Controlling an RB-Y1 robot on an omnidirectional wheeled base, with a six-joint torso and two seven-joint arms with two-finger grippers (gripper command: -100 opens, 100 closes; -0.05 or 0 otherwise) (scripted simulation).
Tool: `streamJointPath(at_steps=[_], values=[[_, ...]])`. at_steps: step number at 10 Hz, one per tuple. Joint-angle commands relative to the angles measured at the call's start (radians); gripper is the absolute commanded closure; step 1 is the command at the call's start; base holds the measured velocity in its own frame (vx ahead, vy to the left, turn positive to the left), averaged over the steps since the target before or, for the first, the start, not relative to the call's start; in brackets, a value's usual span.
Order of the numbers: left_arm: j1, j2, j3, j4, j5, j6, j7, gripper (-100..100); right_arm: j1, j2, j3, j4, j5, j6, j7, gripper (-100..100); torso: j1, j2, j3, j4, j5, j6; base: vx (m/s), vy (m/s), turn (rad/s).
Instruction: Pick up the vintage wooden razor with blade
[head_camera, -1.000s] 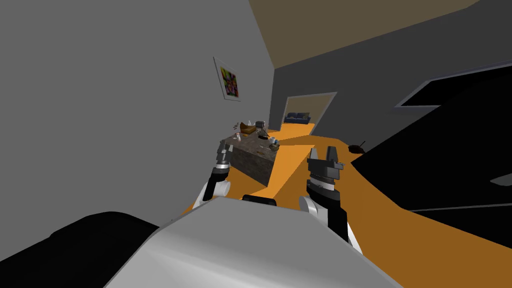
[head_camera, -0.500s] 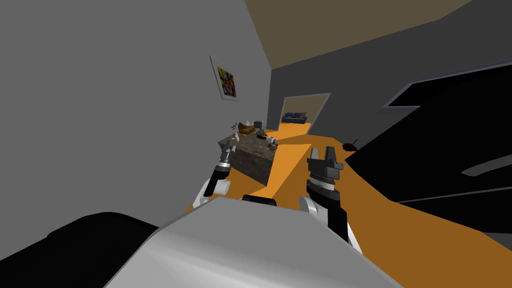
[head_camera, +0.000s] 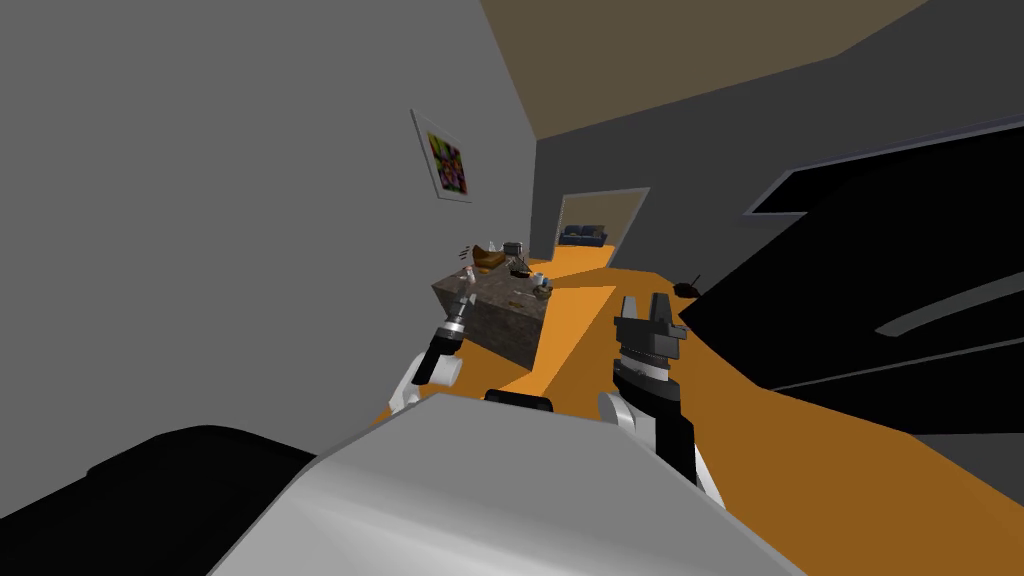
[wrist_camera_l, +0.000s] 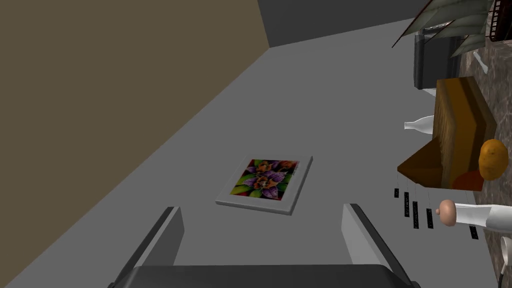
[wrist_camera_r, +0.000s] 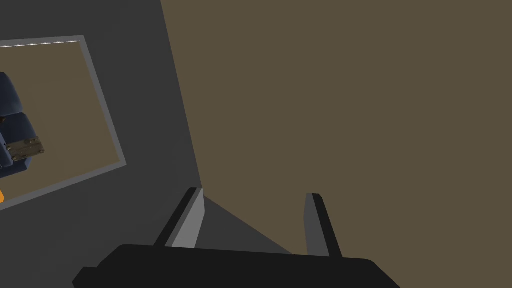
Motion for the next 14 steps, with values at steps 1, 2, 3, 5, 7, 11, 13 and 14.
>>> streamJointPath(at_steps=[1,2,3,5,7,11,13,14], values=[[-0.008,0.007,-0.003,0.000,-0.002,0.038,0.001,-100,0.000,0.000,0.000,0.000,0.000,0.000,0.000,0,0.000,0.000,0.000,0.000,0.000,0.000,-0.010,0.014,-0.048],[-0.027,0.017,-0.010,0.006,-0.007,0.074,0.002,-100,0.000,0.000,0.000,0.000,0.000,0.000,0.000,0,0.000,0.000,0.000,0.000,0.000,0.000,-0.009,0.011,-0.094],[-0.027,0.017,-0.010,0.006,-0.007,0.096,0.002,-100,0.000,0.000,0.000,0.000,0.000,0.000,0.000,0,0.000,0.000,0.000,0.000,0.000,0.000,-0.009,0.010,-0.050],[-0.047,0.025,-0.017,0.013,-0.013,0.155,0.004,-100,0.000,0.000,0.000,0.000,0.000,0.000,0.000,0,0.000,0.000,0.000,0.000,0.000,0.000,-0.010,0.012,-0.074],[-0.068,0.032,-0.025,0.020,-0.018,0.220,0.005,-100,0.000,0.000,0.000,0.000,0.000,0.000,0.000,0,0.000,0.000,0.000,0.000,0.000,0.000,-0.005,0.013,-0.076],[-0.112,0.042,-0.042,0.037,-0.027,0.326,0.008,-100,0.000,0.000,0.000,0.000,0.000,0.000,0.000,0,-0.001,-0.001,0.000,0.000,0.000,-0.001,-0.001,0.008,-0.059],[-0.136,0.045,-0.051,0.046,-0.030,0.376,0.010,-100,0.000,0.000,0.000,0.000,0.000,0.000,0.000,0,0.000,-0.001,-0.001,0.000,0.000,-0.001,0.002,0.011,-0.088],[-0.136,0.045,-0.051,0.046,-0.030,0.402,0.010,-100,0.000,0.000,0.000,0.000,0.000,0.000,0.000,0,0.000,-0.001,-0.001,0.000,0.000,0.000,0.005,0.014,-0.054]])
